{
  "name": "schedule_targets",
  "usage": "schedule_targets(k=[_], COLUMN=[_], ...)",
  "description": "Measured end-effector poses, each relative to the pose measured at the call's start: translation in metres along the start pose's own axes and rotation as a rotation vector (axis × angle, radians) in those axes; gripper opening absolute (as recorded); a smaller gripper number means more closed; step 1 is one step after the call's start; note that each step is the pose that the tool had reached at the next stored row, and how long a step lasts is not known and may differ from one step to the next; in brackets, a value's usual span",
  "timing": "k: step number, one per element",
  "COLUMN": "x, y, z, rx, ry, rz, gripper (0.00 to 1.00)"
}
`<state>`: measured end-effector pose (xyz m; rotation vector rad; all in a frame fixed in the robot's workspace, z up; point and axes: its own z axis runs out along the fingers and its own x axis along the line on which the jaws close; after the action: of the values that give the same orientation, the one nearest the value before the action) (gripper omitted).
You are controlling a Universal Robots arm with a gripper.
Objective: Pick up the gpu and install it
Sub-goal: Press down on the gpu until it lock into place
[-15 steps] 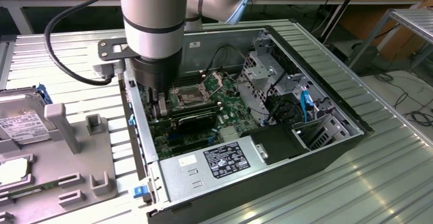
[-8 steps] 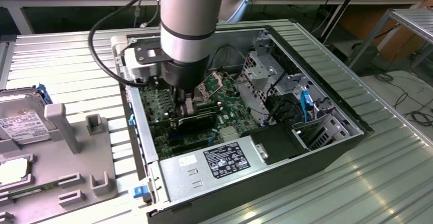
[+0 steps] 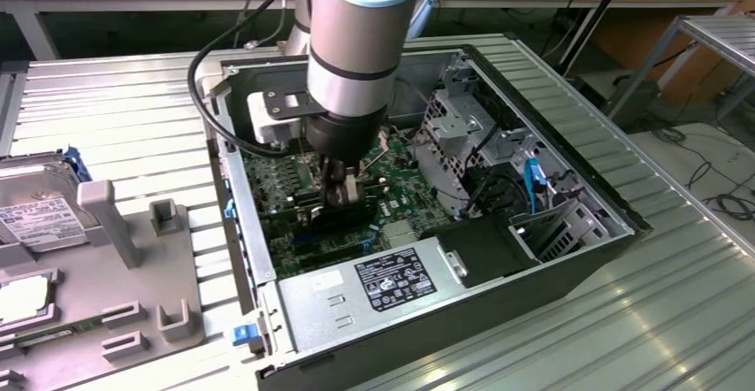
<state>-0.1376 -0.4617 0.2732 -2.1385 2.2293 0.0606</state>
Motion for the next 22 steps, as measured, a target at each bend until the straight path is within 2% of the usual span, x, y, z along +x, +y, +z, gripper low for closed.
schedule_targets(k=[3, 6, 7, 9, 10, 12, 13, 15, 18, 20, 21, 22], x=[0.000, 0.001, 0.001, 0.002, 0.002, 0.001, 0.001, 0.000, -0.001, -0.002, -0.002, -0.002], y=[-0.0001, 0.0000, -0.0001, 0.0003, 0.0002, -0.0002, -0.0004, -0.0004, -0.0005, -0.0006, -0.0007, -0.0007], z=[0.0023, 0.0084, 0.0096, 0.0084, 0.0086, 0.0042, 0.0018, -0.0083, -0.0312, -0.0400, -0.0452, -0.0451], rx=[0.0001, 0.0003, -0.0009, -0.0028, -0.0026, 0.0011, 0.0022, 0.0004, 0.0002, 0.0000, -0.0004, -0.0002], ry=[0.0095, 0.0132, 0.0174, 0.0210, 0.0188, 0.0044, 0.0016, 0.0035, 0.0020, 0.0008, -0.0027, -0.0029], rz=[0.000, 0.001, 0.002, 0.002, 0.002, 0.002, 0.002, 0.002, 0.002, 0.002, 0.002, 0.002], gripper=[0.11, 0.11, 0.11, 0.11, 0.11, 0.11, 0.11, 0.11, 0.11, 0.11, 0.11, 0.11])
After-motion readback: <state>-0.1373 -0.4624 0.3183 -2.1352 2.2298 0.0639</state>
